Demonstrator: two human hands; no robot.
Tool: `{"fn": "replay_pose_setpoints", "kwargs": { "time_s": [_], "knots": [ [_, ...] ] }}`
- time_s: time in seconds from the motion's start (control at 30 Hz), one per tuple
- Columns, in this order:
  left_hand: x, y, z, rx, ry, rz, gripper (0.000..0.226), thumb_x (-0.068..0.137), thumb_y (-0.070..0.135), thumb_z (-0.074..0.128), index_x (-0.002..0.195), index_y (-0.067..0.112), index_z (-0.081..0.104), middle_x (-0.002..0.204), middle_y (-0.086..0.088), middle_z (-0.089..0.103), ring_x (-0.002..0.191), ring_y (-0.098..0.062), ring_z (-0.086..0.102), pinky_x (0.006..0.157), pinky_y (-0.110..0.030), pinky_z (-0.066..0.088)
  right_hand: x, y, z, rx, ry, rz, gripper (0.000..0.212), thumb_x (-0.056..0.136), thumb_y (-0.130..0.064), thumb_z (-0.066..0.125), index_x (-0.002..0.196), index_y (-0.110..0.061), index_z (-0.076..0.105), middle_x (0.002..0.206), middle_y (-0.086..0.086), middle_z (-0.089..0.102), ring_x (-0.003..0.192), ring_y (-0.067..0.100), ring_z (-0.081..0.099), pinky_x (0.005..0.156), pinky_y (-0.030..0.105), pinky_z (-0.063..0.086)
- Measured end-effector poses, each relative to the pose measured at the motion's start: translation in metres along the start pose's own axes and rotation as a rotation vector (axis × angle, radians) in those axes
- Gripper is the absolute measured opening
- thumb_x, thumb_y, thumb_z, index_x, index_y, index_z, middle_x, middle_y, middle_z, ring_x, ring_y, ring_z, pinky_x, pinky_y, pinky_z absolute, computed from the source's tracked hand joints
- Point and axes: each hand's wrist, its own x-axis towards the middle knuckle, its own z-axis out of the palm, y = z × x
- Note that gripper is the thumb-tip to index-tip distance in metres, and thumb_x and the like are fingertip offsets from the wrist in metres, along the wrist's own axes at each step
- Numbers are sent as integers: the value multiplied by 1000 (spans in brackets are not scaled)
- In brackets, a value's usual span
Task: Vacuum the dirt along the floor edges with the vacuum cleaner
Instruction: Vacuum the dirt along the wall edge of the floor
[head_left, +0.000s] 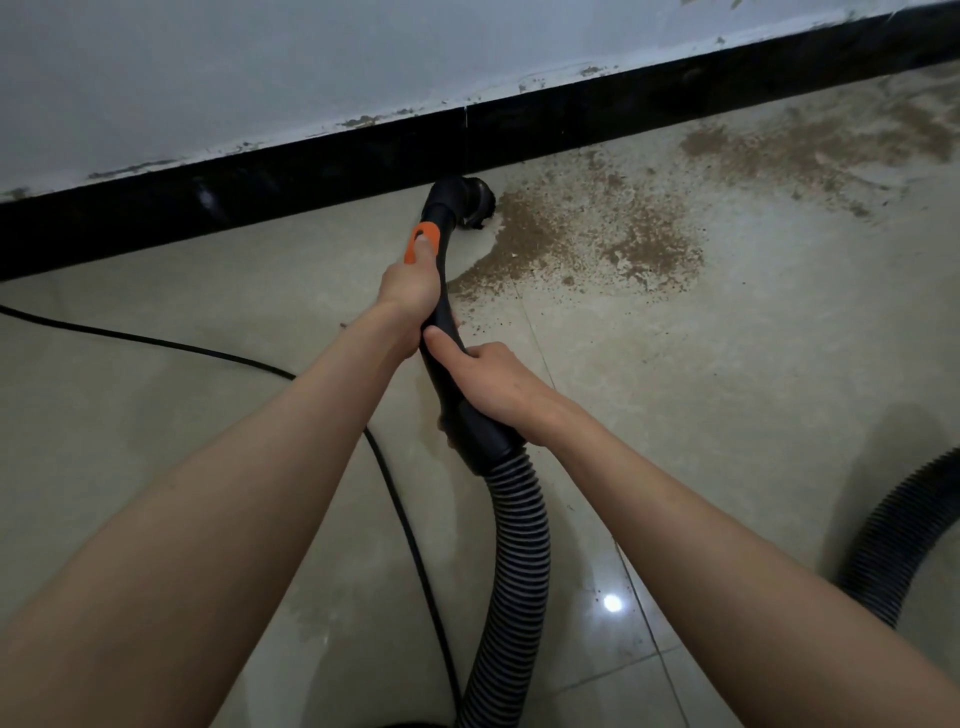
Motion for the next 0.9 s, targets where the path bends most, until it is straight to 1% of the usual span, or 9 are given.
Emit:
{"fn": "replay_pose_setpoints", "kwargs": {
  "time_s": [0.1, 0.23, 0.37, 0.4, 0.47, 0.57, 0.6, 0.77, 0.9],
  "knots": [
    [-5, -12, -11, 28, 27, -1, 62, 99, 53, 27, 118, -1, 51, 89, -15, 58, 77, -29, 58, 76, -41, 52, -6, 4, 11, -13, -29, -5, 55, 93, -60, 47, 83, -7, 56, 97, 26, 70, 86, 41, 69, 86, 53, 56],
    [-11, -27, -40, 12, 96, -16, 64, 98, 54, 28, 122, -2, 51, 97, -16, 59, 87, -31, 59, 90, -44, 52, -11, 1, 35, -7, -108, -11, 57, 92, -62, 46, 85, -7, 59, 93, 24, 71, 77, 37, 70, 82, 48, 59],
    [-24, -40, -77, -17, 173, -55, 61, 97, 53, 32, 118, 0, 51, 93, -15, 59, 84, -30, 59, 87, -43, 52, -19, -7, 67, 41, -203, -7, 55, 94, -59, 47, 86, -6, 59, 74, 16, 70, 54, 23, 67, 56, 31, 59],
    [-28, -45, -88, -29, 193, -64, 61, 97, 53, 33, 119, -1, 51, 94, -16, 59, 84, -30, 59, 88, -44, 53, -23, -9, 76, 30, -225, -9, 55, 94, -59, 47, 85, -6, 58, 74, 15, 69, 54, 23, 67, 57, 31, 58],
    [-39, -56, -106, -61, 216, -85, 66, 95, 55, 36, 121, -3, 50, 96, -16, 59, 85, -30, 60, 86, -44, 54, -29, -9, 92, -15, -258, -17, 55, 94, -60, 46, 83, -8, 57, 82, 19, 70, 63, 28, 67, 69, 39, 60],
    [-57, -76, -125, -126, 212, -113, 69, 93, 60, 38, 113, -3, 53, 83, -17, 59, 61, -27, 61, 54, -31, 52, -42, -6, 111, -65, -283, -15, 56, 93, -61, 46, 79, -9, 58, 89, 22, 71, 72, 32, 67, 83, 49, 58],
    [-63, -82, -128, -144, 218, -121, 69, 92, 61, 39, 113, -3, 53, 80, -16, 59, 57, -26, 60, 51, -29, 49, -47, -3, 116, -75, -288, -13, 56, 93, -62, 46, 78, -9, 58, 90, 23, 71, 74, 33, 68, 84, 49, 58],
    [-83, -96, -139, -186, 212, -130, 68, 92, 61, 40, 109, -4, 54, 62, -12, 57, 50, -25, 57, 52, -30, 47, -66, 5, 132, -69, -302, 5, 57, 92, -63, 44, 82, -9, 59, 95, 24, 71, 76, 34, 68, 84, 49, 58],
    [-93, -97, -139, -215, 202, -133, 59, 94, 57, 40, 100, -1, 51, 62, -12, 54, 48, -25, 55, 51, -30, 47, -73, 6, 139, -56, -280, 18, 57, 91, -64, 45, 81, -9, 59, 96, 25, 71, 80, 37, 69, 85, 50, 57]
  ]
}}
